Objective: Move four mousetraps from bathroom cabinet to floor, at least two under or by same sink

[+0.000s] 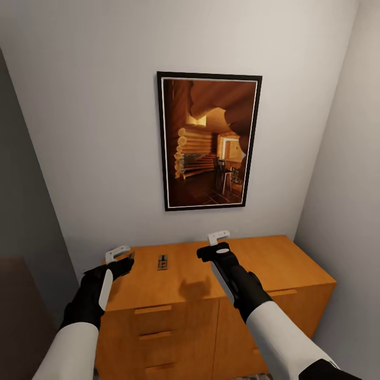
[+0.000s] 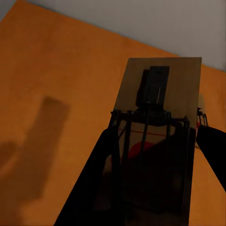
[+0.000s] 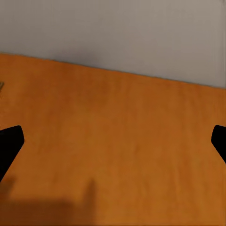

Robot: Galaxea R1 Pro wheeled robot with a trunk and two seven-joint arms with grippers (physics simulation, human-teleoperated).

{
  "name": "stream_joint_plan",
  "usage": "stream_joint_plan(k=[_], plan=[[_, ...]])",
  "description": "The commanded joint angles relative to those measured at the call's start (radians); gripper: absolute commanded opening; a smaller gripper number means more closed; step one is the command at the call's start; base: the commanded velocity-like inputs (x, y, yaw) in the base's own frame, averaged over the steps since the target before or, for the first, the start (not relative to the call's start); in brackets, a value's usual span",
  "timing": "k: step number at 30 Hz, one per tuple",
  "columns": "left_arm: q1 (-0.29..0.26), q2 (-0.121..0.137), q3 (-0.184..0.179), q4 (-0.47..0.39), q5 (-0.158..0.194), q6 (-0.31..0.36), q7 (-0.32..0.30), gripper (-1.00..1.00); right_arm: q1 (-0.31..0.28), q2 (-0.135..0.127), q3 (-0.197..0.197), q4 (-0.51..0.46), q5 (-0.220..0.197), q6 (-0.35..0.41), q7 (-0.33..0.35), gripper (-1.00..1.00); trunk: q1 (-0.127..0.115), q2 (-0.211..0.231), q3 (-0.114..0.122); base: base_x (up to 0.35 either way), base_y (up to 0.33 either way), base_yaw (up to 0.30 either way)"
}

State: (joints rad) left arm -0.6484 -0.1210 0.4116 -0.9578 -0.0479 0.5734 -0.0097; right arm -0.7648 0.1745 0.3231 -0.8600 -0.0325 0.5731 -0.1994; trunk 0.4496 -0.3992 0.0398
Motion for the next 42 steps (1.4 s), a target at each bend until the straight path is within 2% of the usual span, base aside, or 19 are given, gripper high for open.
stream_joint_plan(k=[1,12,27,38,42], plan=[[0.000,-0.001,0.003,-0.001,-0.005,0.004,-0.001,-1.00,-0.001,0.000,0.002,-0.003,-0.004,0.005,-0.006,1.00,0.000,-0.001,-0.001,0.000,0.000,0.000],[0.000,0.000,0.001,0.000,-0.006,0.001,0.001,-1.00,-0.002,0.000,0.001,-0.016,-0.008,0.012,-0.009,1.00,0.000,-0.001,-0.001,0.000,0.126,0.000],[0.000,-0.003,0.001,0.001,-0.006,0.001,-0.002,-1.00,-0.002,0.000,0.004,-0.013,-0.007,0.005,-0.003,1.00,0.000,-0.001,-0.001,0.000,0.012,0.000],[0.000,-0.002,0.001,0.001,-0.007,0.001,-0.001,-1.00,-0.002,0.000,0.054,-0.013,-0.006,0.002,-0.003,1.00,0.000,-0.001,-0.001,0.000,0.000,0.002],[0.000,-0.002,0.001,0.002,-0.007,0.002,-0.001,-1.00,-0.001,0.000,0.060,-0.012,-0.006,0.002,-0.003,1.00,0.000,-0.001,-0.001,0.000,0.000,0.140]])
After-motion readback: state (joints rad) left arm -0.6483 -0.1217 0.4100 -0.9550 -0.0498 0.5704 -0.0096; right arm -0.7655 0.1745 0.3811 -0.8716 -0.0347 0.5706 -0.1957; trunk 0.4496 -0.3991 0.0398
